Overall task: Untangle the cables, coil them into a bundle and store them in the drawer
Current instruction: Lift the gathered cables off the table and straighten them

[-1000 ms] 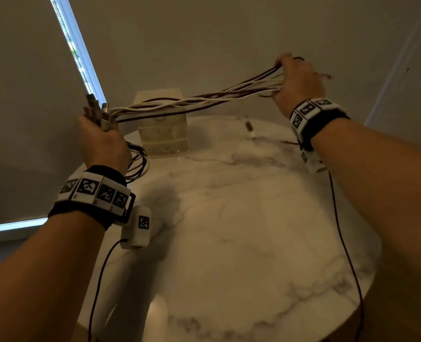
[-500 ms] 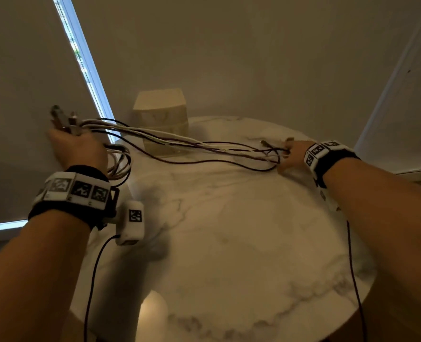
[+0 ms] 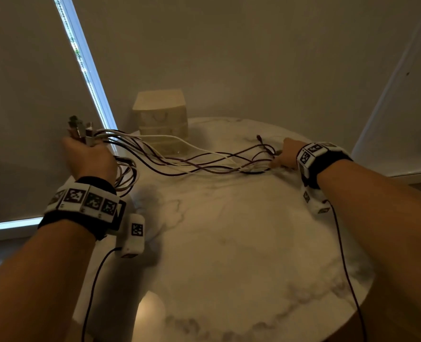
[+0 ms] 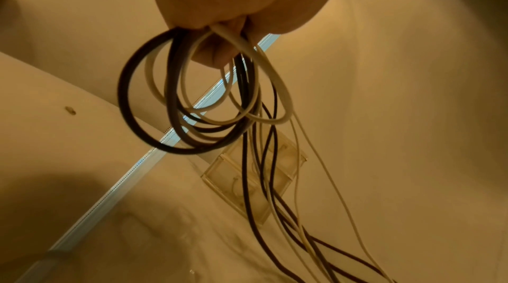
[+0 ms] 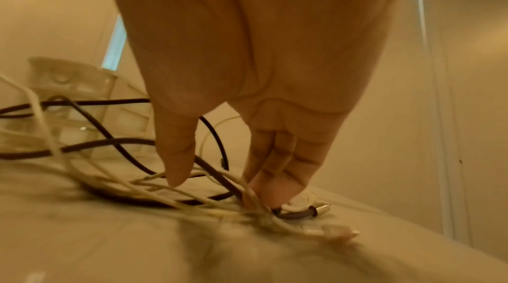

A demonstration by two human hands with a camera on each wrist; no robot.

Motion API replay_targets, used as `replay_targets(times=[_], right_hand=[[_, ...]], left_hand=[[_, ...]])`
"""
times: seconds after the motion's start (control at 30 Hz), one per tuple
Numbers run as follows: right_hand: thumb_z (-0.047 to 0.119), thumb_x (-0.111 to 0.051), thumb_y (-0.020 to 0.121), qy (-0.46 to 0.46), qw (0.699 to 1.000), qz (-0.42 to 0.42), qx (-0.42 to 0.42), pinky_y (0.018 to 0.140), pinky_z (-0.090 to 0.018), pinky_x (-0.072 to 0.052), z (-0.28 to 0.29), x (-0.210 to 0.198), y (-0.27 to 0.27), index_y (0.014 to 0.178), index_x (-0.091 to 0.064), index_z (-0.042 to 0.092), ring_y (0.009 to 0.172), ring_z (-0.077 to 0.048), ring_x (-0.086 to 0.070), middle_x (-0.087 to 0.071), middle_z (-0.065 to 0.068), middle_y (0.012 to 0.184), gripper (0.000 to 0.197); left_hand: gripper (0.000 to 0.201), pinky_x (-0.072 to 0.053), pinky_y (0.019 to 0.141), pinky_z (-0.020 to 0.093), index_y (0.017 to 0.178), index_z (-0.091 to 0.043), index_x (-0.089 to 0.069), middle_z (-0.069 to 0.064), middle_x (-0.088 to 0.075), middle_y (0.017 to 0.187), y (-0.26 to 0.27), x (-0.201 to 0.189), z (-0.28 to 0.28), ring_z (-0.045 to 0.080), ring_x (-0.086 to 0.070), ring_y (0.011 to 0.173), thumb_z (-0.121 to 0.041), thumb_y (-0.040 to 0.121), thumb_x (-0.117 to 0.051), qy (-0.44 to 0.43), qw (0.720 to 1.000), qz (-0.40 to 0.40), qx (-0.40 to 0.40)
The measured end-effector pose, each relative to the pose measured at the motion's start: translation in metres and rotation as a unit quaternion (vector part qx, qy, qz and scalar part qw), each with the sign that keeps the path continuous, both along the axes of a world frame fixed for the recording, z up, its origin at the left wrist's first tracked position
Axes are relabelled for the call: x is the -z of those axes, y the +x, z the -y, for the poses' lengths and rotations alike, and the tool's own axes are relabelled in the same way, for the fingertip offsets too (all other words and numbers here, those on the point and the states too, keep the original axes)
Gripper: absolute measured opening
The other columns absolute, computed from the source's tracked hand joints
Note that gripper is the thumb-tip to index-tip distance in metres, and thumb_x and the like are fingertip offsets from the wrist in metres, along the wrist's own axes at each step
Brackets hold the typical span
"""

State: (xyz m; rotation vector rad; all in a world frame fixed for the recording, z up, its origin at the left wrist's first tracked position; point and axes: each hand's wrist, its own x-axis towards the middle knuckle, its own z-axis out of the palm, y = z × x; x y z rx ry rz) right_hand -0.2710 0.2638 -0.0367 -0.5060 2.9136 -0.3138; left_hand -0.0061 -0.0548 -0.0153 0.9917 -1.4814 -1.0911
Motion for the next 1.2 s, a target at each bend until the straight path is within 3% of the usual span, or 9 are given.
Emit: replay_targets(times=[0.23, 0.37, 0.5, 0.63, 0.77, 0.9, 0.97, 1.07, 1.2], right_hand=[[0.047, -0.051, 0.097, 0.057, 0.997, 0.016, -0.056, 0.099, -0.037, -0.045, 0.015, -0.012, 0.011, 0.131, -0.06, 0.008, 0.117, -0.032, -0.057, -0.06, -0.014, 0.133, 0.052], [0.036, -0.054, 0.098, -0.003, 0.998, -0.026, -0.054, 0.101, -0.036, -0.045, 0.018, -0.013, 0.01, 0.146, -0.046, 0.021, 0.121, -0.032, -0.056, -0.055, -0.011, 0.142, 0.051], [0.028, -0.057, 0.097, 0.024, 0.997, 0.018, -0.071, 0.076, -0.033, -0.055, 0.02, -0.003, 0.012, 0.11, -0.071, 0.011, 0.085, -0.027, -0.068, -0.073, -0.01, 0.099, 0.026], [0.019, -0.05, 0.1, -0.075, 0.993, -0.085, -0.024, 0.075, -0.031, -0.051, 0.026, -0.023, 0.008, 0.112, -0.067, 0.003, 0.089, -0.032, -0.066, -0.071, -0.015, 0.107, 0.026], [0.016, -0.038, 0.1, -0.309, 0.917, -0.252, 0.011, 0.061, -0.037, -0.044, 0.028, -0.05, 0.013, 0.131, -0.048, 0.014, 0.076, -0.031, -0.058, -0.06, -0.01, 0.092, 0.033], [0.016, -0.051, 0.096, -0.027, 0.992, -0.12, 0.014, 0.076, -0.034, -0.051, 0.017, -0.035, -0.003, 0.127, -0.058, 0.006, 0.092, -0.033, -0.064, -0.066, -0.015, 0.107, 0.034], [0.018, -0.058, 0.092, 0.035, 0.996, -0.073, 0.026, 0.081, -0.033, -0.052, 0.013, -0.027, 0.0, 0.116, -0.066, 0.004, 0.089, -0.031, -0.063, -0.068, -0.017, 0.109, 0.028], [0.025, -0.051, 0.097, -0.022, 0.989, -0.146, -0.003, 0.081, -0.034, -0.048, 0.028, -0.034, 0.02, 0.126, -0.06, 0.011, 0.102, -0.033, -0.063, -0.066, -0.015, 0.121, 0.034], [0.042, -0.063, 0.092, -0.279, 0.925, -0.098, -0.24, 0.104, -0.035, -0.045, 0.072, -0.06, 0.079, 0.144, -0.043, 0.022, 0.122, -0.018, -0.056, -0.058, -0.002, 0.136, 0.059]], left_hand=[[0.035, -0.043, 0.094, 0.027, 0.135, -0.006, -0.05, 0.01, -0.061, 0.132, -0.001, 0.002, -0.006, 0.024, -0.059, 0.121, -0.012, 0.101, -0.054, -0.008, 1.0, 0.004, 0.013], [0.035, -0.043, 0.089, 0.026, 0.132, -0.006, -0.052, 0.005, -0.06, 0.121, -0.003, 0.001, -0.011, 0.018, -0.058, 0.11, -0.019, 0.101, -0.058, -0.024, 0.999, -0.008, 0.029], [0.035, -0.043, 0.087, 0.026, 0.131, -0.006, -0.053, 0.0, -0.056, 0.113, -0.004, 0.0, -0.015, 0.014, -0.055, 0.102, -0.022, 0.101, -0.059, -0.042, 0.998, -0.016, 0.045], [0.035, -0.041, 0.083, 0.026, 0.13, -0.007, -0.053, -0.001, -0.056, 0.109, -0.005, -0.001, -0.018, 0.015, -0.054, 0.097, -0.025, 0.101, -0.06, -0.05, 0.997, -0.019, 0.063], [0.025, -0.043, 0.085, 0.028, 0.122, -0.013, -0.054, -0.001, -0.058, 0.109, -0.009, 0.002, -0.018, 0.016, -0.055, 0.098, -0.026, 0.1, -0.061, -0.046, 0.996, -0.018, 0.07], [0.021, -0.042, 0.083, 0.03, 0.119, -0.016, -0.053, 0.0, -0.058, 0.107, -0.009, 0.001, -0.021, 0.018, -0.055, 0.095, -0.023, 0.1, -0.059, -0.069, 0.994, 0.013, 0.081], [0.023, -0.043, 0.078, 0.034, 0.117, -0.014, -0.056, 0.003, -0.059, 0.102, -0.008, -0.002, -0.02, 0.021, -0.055, 0.091, -0.023, 0.097, -0.061, -0.076, 0.991, 0.033, 0.104], [0.024, -0.052, 0.077, 0.05, 0.104, -0.019, -0.058, 0.002, -0.059, 0.087, -0.008, -0.006, -0.019, 0.023, -0.056, 0.079, -0.033, 0.085, -0.064, -0.078, 0.979, 0.054, 0.178], [0.016, -0.044, 0.065, 0.033, 0.098, -0.031, -0.054, -0.01, -0.053, 0.075, -0.015, -0.012, -0.035, 0.01, -0.048, 0.062, -0.032, 0.091, -0.069, -0.128, 0.934, 0.12, 0.312]])
